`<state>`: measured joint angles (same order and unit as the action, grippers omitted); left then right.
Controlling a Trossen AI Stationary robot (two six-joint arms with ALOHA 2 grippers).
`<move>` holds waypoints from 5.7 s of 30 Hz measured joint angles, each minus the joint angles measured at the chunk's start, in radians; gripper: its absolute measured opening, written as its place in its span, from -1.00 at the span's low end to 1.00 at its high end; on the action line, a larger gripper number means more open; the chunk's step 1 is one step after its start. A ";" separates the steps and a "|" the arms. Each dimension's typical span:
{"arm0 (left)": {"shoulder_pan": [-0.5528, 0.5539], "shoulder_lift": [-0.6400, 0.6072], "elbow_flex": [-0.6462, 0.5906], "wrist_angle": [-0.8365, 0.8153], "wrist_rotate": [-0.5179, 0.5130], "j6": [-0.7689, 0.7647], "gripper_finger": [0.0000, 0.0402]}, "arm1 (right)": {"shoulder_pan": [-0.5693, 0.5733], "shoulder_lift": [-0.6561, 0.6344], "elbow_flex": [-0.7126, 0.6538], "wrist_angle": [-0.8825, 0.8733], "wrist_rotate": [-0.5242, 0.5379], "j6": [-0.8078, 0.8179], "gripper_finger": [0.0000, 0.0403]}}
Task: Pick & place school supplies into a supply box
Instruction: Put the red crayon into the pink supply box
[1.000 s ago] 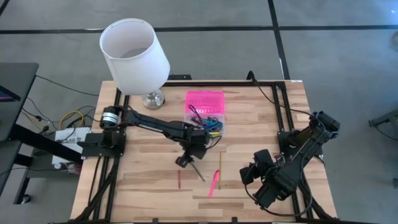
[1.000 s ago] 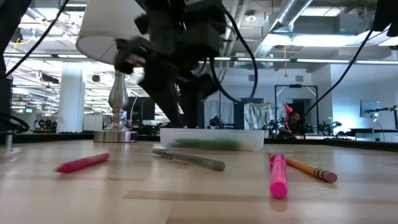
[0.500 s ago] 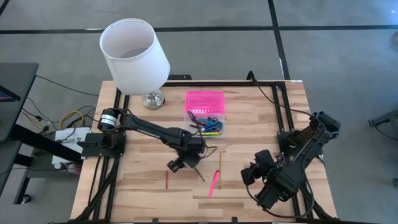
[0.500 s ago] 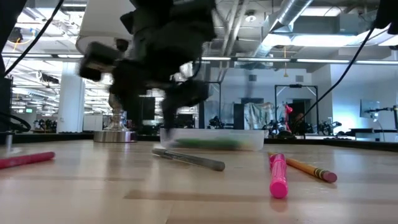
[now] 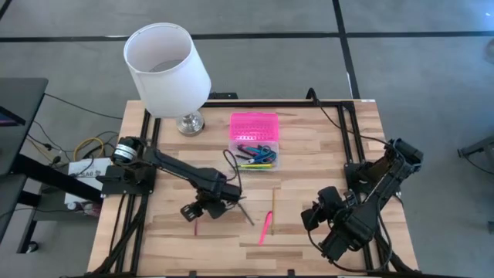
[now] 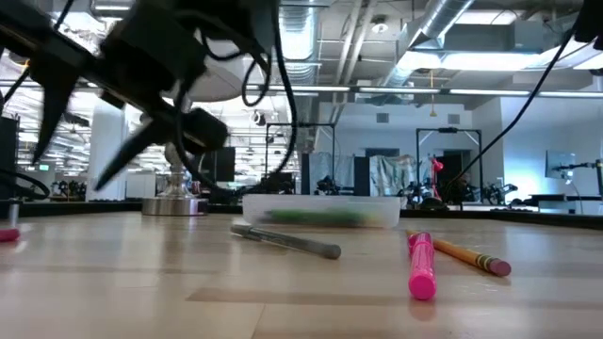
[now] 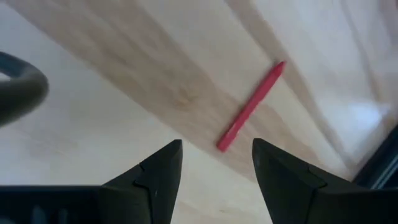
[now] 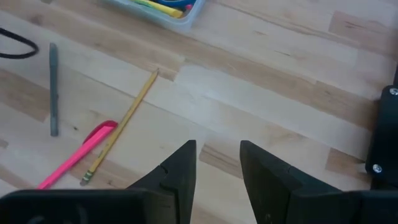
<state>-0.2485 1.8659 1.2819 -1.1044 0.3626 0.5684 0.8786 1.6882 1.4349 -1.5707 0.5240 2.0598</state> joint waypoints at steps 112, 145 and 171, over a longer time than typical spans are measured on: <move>-0.259 -0.199 -0.529 0.806 -0.432 -0.995 -0.74 | 0.049 0.000 0.000 0.000 0.081 -0.162 -0.41; -0.216 -0.265 -0.490 0.767 -0.483 -1.220 -0.93 | -0.360 -0.053 0.004 0.110 0.110 -0.786 -0.41; 0.266 -0.388 -0.485 1.045 -0.577 -0.829 -0.90 | -0.491 -0.056 0.004 0.200 0.152 -0.918 -0.41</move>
<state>0.0177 1.4780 0.7966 -0.0595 -0.2143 -0.2606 0.3875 1.6321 1.4387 -1.3703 0.6758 1.1419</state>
